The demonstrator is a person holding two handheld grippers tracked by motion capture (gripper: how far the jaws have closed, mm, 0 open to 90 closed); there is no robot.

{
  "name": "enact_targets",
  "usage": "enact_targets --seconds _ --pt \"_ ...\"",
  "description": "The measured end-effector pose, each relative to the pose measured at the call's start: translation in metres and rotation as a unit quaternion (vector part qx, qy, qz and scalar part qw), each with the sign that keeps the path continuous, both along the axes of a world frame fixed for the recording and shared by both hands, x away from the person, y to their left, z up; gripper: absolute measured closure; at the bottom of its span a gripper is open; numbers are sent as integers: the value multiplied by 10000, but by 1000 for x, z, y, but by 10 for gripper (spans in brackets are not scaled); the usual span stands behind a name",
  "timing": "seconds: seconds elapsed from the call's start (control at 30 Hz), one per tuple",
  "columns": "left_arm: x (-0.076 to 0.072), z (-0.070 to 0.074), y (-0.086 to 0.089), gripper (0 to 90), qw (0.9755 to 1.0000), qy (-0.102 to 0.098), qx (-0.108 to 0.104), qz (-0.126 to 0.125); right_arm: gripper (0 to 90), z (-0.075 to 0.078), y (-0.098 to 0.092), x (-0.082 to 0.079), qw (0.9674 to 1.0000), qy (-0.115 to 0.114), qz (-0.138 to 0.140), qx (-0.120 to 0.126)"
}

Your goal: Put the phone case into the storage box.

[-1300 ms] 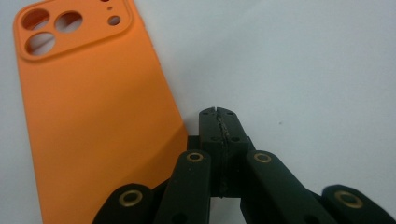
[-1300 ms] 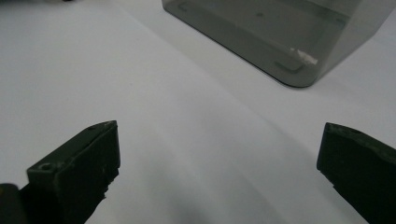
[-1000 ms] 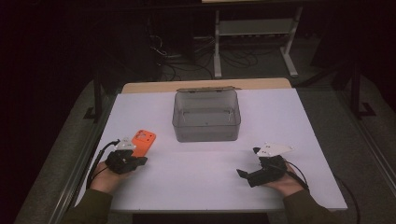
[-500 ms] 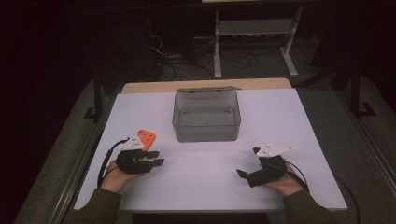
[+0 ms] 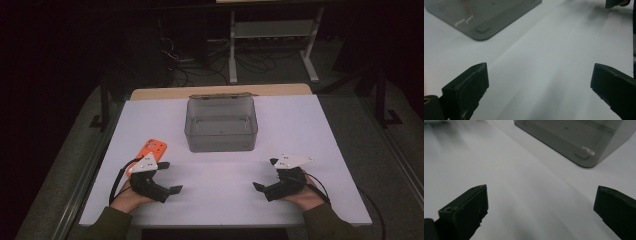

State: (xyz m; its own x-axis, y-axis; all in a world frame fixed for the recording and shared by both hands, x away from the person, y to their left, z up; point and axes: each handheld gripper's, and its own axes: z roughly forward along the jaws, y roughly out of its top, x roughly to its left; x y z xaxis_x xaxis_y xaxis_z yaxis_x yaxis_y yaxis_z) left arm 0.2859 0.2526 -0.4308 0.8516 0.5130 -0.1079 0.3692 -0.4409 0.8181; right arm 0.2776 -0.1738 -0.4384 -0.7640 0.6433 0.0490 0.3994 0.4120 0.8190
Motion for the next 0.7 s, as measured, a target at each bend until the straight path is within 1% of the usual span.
enact_targets --seconds 0.03,0.2,0.3,0.7 --pt "0 -1 -1 0 10000 12 -5 -18 0 0 0 0 10000 8 10 -5" --pt "1 -1 -3 0 10000 6 37 -51 0 0 0 -2 10000 8 66 13" --pt "2 0 -3 0 10000 15 41 -6 0 -1 1 -3 9999 31 114 -8" --pt "7 9 1 0 9998 -19 117 184 0 0 -2 -5 10000 18 51 -9"
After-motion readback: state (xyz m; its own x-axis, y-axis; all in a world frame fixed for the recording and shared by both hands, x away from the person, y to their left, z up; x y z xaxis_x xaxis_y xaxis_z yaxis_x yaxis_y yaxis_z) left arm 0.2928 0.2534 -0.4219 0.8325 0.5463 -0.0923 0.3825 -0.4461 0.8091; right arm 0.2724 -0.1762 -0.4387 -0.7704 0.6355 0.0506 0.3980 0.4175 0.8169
